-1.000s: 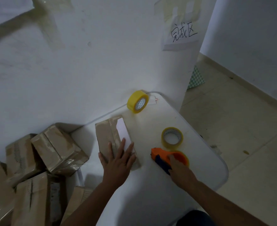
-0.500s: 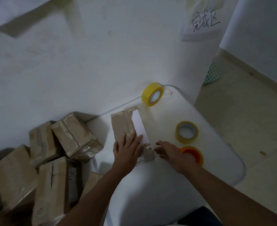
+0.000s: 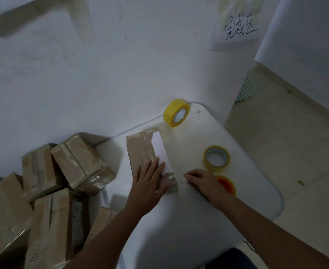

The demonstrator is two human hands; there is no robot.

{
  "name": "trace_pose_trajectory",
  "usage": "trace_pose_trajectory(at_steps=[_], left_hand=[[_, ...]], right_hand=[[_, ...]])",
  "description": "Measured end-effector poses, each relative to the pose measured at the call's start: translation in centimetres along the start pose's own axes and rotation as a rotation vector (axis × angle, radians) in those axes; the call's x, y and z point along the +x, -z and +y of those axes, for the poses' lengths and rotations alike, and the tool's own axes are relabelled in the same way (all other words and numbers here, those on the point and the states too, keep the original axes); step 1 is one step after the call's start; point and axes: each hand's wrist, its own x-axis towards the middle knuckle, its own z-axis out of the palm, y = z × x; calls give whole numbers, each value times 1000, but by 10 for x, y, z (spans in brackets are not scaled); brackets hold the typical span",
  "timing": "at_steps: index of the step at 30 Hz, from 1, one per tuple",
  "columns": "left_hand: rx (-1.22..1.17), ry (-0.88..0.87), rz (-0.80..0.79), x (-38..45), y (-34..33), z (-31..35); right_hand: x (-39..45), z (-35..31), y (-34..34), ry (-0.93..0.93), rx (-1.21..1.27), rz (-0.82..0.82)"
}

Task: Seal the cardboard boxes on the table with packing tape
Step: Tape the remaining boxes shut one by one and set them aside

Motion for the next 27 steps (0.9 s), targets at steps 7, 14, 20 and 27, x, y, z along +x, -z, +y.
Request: trace_pose_trajectory(at_steps=[7,14,20,27], left_hand=[[132,-8,-1,-1,-7,0],[265,-62,10,-1,-11,3],[223,-83,13,-1,-7,-2],[281,-133,52,-1,-14,-7]], right_hand=[[-2,2,2,25,-4,-16],[2,12,-7,85,-109,47],[3,11,-18,302,-271,94],[17,23,-37,520,-446,110]])
